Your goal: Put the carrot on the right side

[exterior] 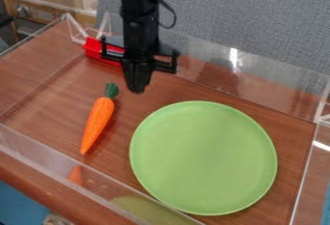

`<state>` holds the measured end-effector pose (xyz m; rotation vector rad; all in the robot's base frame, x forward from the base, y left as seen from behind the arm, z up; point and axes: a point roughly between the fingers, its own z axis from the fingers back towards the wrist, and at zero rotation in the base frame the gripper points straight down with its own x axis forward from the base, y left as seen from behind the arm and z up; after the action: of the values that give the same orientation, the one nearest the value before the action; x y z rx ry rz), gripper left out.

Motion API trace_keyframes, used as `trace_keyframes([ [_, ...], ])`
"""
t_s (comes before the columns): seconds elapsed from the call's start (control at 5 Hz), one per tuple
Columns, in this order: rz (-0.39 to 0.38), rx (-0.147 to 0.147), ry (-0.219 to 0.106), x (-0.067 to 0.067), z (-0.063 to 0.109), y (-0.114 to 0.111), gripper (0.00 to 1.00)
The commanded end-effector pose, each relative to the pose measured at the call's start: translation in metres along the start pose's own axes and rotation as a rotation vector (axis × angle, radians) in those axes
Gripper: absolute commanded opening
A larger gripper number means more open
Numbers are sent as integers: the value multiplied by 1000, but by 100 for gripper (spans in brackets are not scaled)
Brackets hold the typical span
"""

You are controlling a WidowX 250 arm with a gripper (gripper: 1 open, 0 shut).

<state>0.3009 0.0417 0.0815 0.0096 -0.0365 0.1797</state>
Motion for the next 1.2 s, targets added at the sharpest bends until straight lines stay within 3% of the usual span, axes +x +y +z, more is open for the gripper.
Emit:
trace_keyframes([
  [0.0,-23,3,-36,-1,11,2,0],
  [0.4,-14,3,-4,9,-21,13,0],
  [0.6,3,-11,-5,3,-18,8,100],
  [1.0,-4,-43,-67,4,30,11,100],
])
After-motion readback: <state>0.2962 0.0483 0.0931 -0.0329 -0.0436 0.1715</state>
